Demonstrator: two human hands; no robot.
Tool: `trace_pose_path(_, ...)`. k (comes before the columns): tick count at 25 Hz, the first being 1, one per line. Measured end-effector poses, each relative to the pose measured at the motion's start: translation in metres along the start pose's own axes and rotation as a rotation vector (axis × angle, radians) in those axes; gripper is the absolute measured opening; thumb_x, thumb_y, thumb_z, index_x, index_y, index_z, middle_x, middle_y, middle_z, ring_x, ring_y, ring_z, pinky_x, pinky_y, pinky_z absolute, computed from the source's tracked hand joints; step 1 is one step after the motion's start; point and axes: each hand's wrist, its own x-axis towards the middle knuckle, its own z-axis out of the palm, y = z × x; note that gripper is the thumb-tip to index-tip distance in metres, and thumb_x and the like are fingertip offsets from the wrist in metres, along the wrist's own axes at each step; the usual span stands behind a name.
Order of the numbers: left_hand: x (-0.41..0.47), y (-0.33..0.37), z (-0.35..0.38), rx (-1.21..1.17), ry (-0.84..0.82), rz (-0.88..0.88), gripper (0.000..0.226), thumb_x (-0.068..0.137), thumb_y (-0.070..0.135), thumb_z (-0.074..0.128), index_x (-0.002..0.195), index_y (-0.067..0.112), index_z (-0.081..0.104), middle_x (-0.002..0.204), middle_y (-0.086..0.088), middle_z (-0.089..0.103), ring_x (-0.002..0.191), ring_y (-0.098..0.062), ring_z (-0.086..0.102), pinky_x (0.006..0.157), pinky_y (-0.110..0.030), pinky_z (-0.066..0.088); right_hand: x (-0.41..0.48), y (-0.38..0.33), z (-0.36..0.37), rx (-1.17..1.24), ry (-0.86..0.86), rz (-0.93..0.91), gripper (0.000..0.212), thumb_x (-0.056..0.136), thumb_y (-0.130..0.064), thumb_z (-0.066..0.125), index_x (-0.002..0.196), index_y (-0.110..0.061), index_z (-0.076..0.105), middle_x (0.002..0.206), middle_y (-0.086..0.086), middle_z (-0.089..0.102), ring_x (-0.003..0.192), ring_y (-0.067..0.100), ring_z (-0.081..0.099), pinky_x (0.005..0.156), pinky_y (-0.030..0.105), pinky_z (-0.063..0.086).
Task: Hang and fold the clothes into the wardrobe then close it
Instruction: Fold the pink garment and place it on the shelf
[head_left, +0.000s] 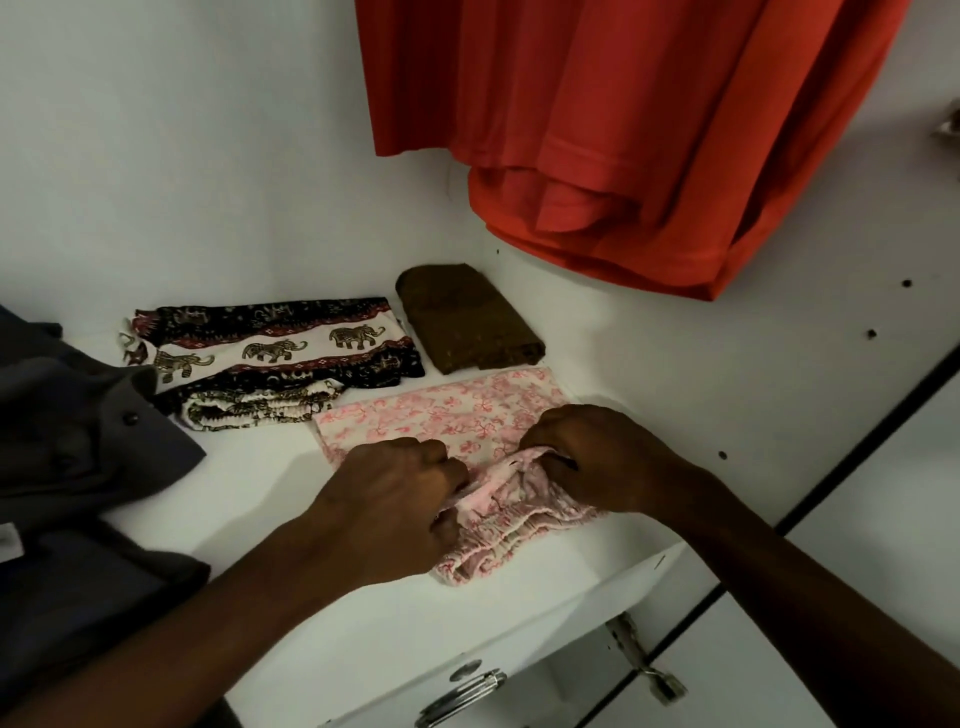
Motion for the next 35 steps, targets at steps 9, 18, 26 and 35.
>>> trace_pose_path(9,-0.011,0.011,-0.032,-0.159,0.148,-0.004,0.044,0.085,0.049,0.042,0.112,0.028,0.07,0.094,0.009,0.067,0.078,-0.013,0.064,0.062,-0.032,0.058,-0.046,-0.007,-0.03,0.016,0.281,-0.124,0.029,0.084,-0.027,0.056,0.107,-0.025,0.074,0.1,-0.008,0.07,0.098,0.012,0.059,0.082,0.031,0.051)
trace_pose_path(18,-0.03,0.041,0.009,-0.144,-0.369,-0.182,0.083,0.093,0.083,0.026,0.159,0.049,-0.011,0.168,0.012,-0.027,0.154,-0.018,-0.03,0.126,-0.054,-0.007,-0.065,-0.003,0.05,0.051,0.058,-0.073,0.064,0.097,-0.075,0.022,0.157,-0.052,0.017,0.168,-0.018,0.014,0.157,0.01,0.008,0.126,0.044,0.018)
trace_pose_path(26,-0.019,0.036,0.019,-0.198,-0.197,-0.239,0.086,0.084,0.084,0.01,0.161,0.045,0.008,0.173,0.01,-0.005,0.159,-0.014,-0.01,0.127,-0.055,0.007,-0.055,0.009,0.055,0.013,0.209,0.027,0.058,0.096,-0.061,0.022,0.151,-0.049,0.036,0.163,-0.008,0.035,0.153,0.022,0.026,0.123,0.047,0.017)
trace_pose_path(35,-0.135,0.055,-0.014,-0.153,0.079,-0.451,0.07,0.096,0.076,0.027,0.158,0.042,0.025,0.173,0.012,-0.002,0.158,-0.007,-0.013,0.127,-0.043,0.001,-0.055,-0.092,0.055,0.254,0.607,-0.21,0.055,0.091,-0.044,0.061,0.142,-0.025,0.054,0.155,0.0,0.043,0.147,0.022,0.035,0.117,0.049,0.03)
